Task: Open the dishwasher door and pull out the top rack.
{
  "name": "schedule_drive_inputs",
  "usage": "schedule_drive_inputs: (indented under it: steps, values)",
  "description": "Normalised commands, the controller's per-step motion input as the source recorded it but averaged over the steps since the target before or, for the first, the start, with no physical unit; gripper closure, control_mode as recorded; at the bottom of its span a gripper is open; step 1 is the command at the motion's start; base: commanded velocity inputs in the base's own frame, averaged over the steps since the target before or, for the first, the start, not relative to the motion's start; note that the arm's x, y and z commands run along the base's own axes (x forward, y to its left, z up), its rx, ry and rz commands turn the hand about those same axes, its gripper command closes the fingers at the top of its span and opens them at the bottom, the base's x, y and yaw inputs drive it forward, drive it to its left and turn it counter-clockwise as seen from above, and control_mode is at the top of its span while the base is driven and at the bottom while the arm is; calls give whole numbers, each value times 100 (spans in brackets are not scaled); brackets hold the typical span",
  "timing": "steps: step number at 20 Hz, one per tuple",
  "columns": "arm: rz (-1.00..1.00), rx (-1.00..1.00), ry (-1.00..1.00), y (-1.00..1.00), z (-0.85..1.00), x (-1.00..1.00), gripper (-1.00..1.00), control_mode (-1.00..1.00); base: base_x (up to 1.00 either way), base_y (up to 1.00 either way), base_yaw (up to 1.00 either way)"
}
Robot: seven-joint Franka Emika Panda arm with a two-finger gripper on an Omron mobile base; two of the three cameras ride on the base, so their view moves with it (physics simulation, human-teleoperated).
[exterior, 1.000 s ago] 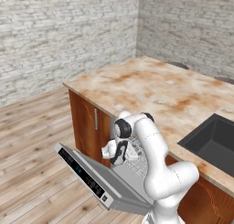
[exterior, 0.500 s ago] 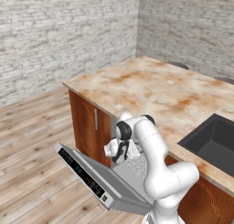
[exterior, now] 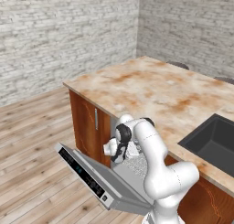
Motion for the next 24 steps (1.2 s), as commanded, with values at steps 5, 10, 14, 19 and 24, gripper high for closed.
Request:
schedule_drive_inputs:
  steps: [5,10,14,19,24]
  values:
    - [-4,1,-18,-6,-30,-4,-100,-100,0,0,0]
    - [-6,0,-41,-3,-20,-18,-100,-100,0,0,0]
    - [-3,0,-36,-10,11,0,-100,-100,0,0,0]
    - [-5,0,-49,-2,31,0,-100,-100,0,0,0]
    - [-4,1,-45,-6,18,5,-100,-100,0,0,0]
